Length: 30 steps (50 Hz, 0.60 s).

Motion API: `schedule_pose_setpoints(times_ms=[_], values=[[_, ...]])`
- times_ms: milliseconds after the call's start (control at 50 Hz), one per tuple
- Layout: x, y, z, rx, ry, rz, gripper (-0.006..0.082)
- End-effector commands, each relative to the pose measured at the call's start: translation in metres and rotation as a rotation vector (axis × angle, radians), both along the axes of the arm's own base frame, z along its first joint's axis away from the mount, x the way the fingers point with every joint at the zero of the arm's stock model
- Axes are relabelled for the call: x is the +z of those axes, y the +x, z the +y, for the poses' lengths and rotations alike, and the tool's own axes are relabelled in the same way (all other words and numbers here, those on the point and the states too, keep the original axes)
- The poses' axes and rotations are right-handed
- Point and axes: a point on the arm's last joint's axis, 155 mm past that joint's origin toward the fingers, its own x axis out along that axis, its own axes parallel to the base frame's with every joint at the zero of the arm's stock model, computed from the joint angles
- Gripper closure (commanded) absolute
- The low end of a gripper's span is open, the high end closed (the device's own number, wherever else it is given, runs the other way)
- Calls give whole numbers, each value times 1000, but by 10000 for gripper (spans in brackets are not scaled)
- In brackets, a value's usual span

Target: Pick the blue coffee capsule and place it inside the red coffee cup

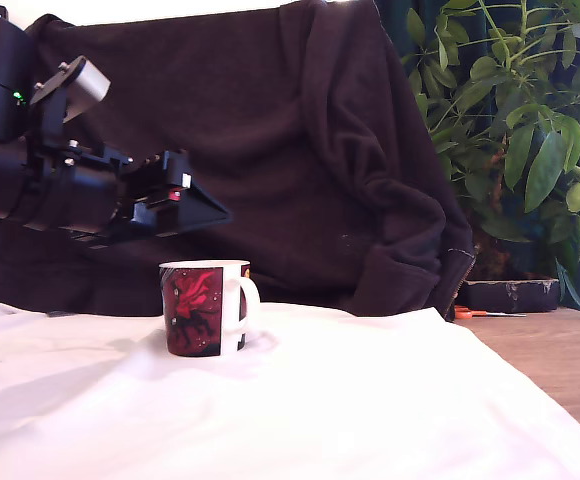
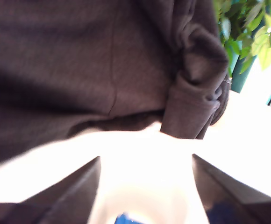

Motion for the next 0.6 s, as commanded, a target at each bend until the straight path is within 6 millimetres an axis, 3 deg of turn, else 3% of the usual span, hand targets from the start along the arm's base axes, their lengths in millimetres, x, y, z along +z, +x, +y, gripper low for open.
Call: schedule_pose_setpoints(times_ms=[0, 100, 200, 260, 380, 420, 580], values=[[7, 0, -6, -15, -1, -23, 88], [13, 1, -4, -9, -4, -35, 115], [22, 3, 4, 14, 0, -43, 236], [31, 3, 11, 27, 7, -59, 385], [50, 2, 28, 63, 8, -66, 806], [57, 3, 38, 93, 9, -68, 773], [69, 7, 87, 274, 44, -30, 786]])
